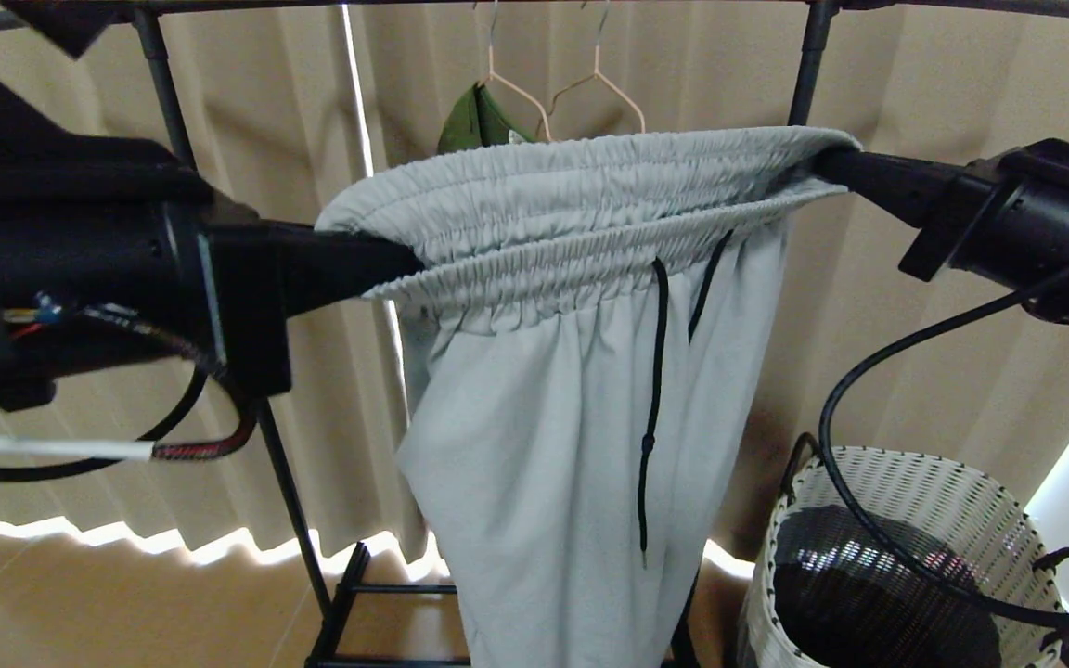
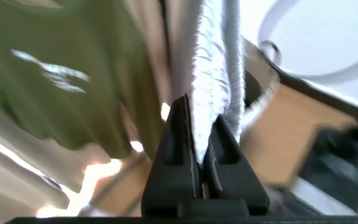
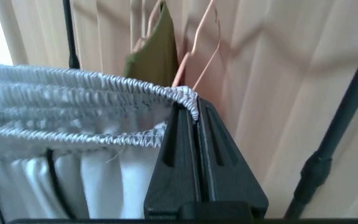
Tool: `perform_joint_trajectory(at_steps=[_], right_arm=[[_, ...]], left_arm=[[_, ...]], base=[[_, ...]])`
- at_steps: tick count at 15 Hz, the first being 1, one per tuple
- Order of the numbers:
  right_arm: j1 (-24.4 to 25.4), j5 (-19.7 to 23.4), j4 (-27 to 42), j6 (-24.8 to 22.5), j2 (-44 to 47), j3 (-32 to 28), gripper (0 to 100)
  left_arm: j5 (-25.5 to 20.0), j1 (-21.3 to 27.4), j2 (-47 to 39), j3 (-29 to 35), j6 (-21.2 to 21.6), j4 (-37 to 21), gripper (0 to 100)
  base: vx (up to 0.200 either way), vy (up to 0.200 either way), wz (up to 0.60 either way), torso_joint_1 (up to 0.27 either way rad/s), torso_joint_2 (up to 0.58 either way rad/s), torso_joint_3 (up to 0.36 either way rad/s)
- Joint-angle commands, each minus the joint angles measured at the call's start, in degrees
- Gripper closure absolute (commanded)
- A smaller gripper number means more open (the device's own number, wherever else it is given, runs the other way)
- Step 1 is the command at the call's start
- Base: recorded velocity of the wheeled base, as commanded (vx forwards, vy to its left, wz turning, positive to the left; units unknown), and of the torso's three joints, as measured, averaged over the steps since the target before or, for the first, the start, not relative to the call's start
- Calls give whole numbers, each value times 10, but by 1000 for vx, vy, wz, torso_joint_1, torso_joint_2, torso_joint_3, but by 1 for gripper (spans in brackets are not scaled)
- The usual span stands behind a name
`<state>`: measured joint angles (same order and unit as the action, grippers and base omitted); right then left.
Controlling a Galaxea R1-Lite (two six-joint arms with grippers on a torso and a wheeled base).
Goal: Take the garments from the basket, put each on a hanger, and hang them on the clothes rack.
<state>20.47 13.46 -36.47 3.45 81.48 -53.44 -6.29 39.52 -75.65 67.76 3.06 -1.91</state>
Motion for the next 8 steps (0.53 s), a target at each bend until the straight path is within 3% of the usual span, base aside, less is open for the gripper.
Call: perform_joint_trajectory(at_steps=[1, 3, 5, 8], right_arm=[[-5, 1, 51, 0, -56, -4, 100], [-9, 2, 137, 0, -111, -2, 100], [-6, 4, 178, 2, -147, 31, 100], [1, 5, 175, 2, -148, 67, 100]], left_arm=[[4, -45, -59, 23, 7, 46, 100], [4, -64, -84, 33, 10, 57, 100], [4, -67, -89, 23, 6, 69, 100], [4, -62, -85, 12, 7, 71, 100]], base=[[0, 0, 0, 0, 0, 0], [0, 0, 0, 0, 0, 0], [0, 0, 0, 0, 0, 0], [0, 0, 0, 0, 0, 0]])
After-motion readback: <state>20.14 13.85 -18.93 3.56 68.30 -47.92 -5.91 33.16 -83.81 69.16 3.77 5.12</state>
